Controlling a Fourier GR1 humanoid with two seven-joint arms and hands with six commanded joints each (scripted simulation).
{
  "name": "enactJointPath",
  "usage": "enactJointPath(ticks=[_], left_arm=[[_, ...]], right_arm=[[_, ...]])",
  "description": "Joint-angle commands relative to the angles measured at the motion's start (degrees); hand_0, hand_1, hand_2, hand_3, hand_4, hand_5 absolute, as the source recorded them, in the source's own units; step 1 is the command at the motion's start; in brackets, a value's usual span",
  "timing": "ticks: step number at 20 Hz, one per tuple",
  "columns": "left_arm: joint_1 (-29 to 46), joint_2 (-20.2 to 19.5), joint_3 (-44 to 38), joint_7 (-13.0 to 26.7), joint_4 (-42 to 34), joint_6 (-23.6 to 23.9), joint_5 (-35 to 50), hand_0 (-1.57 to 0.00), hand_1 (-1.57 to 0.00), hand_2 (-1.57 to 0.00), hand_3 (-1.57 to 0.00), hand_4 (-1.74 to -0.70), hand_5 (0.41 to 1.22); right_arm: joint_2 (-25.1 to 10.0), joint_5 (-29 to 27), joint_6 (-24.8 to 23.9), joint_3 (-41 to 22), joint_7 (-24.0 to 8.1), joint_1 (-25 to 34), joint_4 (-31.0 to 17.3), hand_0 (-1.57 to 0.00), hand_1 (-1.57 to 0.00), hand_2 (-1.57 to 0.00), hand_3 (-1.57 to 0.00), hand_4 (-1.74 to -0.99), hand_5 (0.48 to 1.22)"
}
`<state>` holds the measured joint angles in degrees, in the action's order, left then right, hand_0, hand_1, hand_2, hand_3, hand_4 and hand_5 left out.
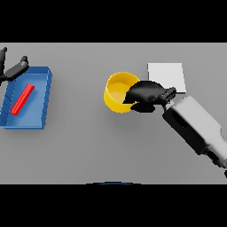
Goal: Pick up the red beaker and tilt it to pour out 1 green nut into yellow bowl. Pick up the yellow bowl and place it on the metallic measuring scale.
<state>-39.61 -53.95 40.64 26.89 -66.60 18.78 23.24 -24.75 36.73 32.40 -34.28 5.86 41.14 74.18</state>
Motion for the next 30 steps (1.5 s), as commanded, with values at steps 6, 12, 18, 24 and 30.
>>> enactJointPath(ticks=[6,12,18,24,30], left_arm=[[0.8,-0.6,-0.2,-0.8,0.1,0.0,0.1,0.0,0.0,0.0,0.0,-0.79,0.753],[-0.1,-0.4,-0.2,0.6,0.1,0.1,-0.1,0.0,0.0,0.0,0.0,-0.8,0.755],[1.2,-1.0,-0.9,0.8,-1.4,0.6,1.2,0.0,0.0,0.0,0.0,-0.81,0.755],[1.2,-1.5,-0.6,3.5,-3.2,1.6,1.2,0.0,0.0,0.0,0.0,-0.83,0.771],[0.6,-1.2,-0.4,4.1,-2.2,1.4,0.7,0.0,0.0,0.0,0.0,-0.84,0.785]], right_arm=[[-2.3,0.3,-2.3,2.1,-1.8,3.0,-3.0,-1.51,-1.55,-1.57,-1.32,-1.723,1.22],[-5.4,0.8,-5.4,4.0,-1.6,5.6,-10.4,-1.55,-1.56,-1.57,-1.38,-1.725,1.221],[-6.2,1.4,-8.5,4.0,1.2,7.7,-18.4,-1.57,-1.53,-1.57,-1.38,-1.726,1.221],[-6.3,1.8,-12.6,5.2,1.0,9.3,-28.9,-1.51,-1.38,-1.47,-1.52,-1.729,1.221],[-5.4,2.5,-14.7,4.5,1.7,10.1,-34.4,-1.4,-1.22,-1.34,-1.56,-1.73,1.221]])
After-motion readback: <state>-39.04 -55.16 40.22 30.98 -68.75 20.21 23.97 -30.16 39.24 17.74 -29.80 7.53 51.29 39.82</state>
